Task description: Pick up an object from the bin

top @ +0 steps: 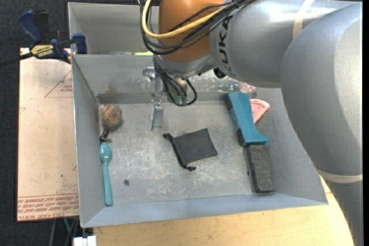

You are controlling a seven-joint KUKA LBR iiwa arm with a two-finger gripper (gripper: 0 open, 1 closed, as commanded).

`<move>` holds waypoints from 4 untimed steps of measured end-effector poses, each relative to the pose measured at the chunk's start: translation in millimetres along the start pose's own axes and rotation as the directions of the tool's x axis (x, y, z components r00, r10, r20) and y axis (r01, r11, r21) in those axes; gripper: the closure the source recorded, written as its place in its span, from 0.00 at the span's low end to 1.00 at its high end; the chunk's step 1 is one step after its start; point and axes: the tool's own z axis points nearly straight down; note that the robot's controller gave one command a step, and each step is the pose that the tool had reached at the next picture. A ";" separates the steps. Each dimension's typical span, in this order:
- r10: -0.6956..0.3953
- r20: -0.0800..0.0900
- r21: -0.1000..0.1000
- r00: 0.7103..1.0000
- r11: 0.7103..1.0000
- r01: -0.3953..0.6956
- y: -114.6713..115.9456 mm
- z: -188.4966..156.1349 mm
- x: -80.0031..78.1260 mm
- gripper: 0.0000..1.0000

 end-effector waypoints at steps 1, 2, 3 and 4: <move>0.002 0.008 -0.001 1.000 1.000 -0.002 -0.6 -4.8 -2.0 0.00; 0.032 0.005 -0.002 0.999 0.999 -0.032 -40.0 -24.4 6.9 0.00; -0.059 0.007 -0.002 0.998 0.998 0.059 -69.8 -31.0 50.4 0.00; -0.223 0.011 0.000 0.975 0.975 0.223 -103.9 -20.6 52.8 0.00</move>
Offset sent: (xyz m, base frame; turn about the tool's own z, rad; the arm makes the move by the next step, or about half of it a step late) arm -0.0087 -0.0557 0.0321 0.0438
